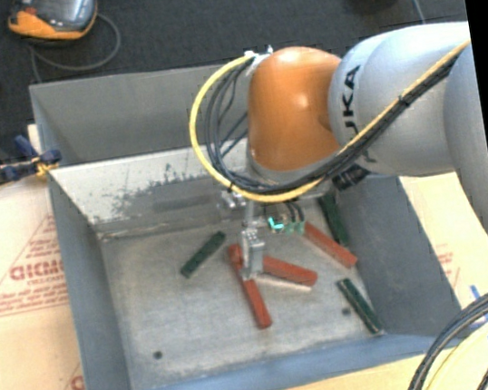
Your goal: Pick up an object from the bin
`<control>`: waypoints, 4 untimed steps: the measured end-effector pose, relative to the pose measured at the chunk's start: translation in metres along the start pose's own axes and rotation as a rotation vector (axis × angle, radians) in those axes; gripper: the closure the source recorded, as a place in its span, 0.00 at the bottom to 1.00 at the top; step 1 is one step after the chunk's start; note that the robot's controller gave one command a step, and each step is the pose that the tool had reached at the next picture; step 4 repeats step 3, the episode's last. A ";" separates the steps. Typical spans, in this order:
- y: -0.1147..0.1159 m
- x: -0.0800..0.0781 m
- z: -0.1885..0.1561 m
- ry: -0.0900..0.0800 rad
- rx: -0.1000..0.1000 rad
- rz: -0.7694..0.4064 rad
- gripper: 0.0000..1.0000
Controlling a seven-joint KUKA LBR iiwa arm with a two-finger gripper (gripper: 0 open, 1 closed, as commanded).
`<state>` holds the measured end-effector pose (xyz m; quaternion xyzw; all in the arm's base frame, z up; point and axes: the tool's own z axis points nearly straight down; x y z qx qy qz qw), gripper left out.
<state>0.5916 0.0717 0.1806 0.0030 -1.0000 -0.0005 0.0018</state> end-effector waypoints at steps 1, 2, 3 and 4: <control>-0.011 -0.017 0.112 -0.007 0.002 -0.137 0.00; -0.010 -0.020 0.107 -0.014 0.000 -0.134 1.00; -0.010 -0.004 -0.073 -0.016 0.000 -0.052 1.00; -0.010 -0.004 -0.073 -0.016 0.000 -0.052 1.00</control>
Offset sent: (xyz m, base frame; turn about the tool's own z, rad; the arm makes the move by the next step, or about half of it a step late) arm 0.0160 -0.0097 -0.1106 -0.1386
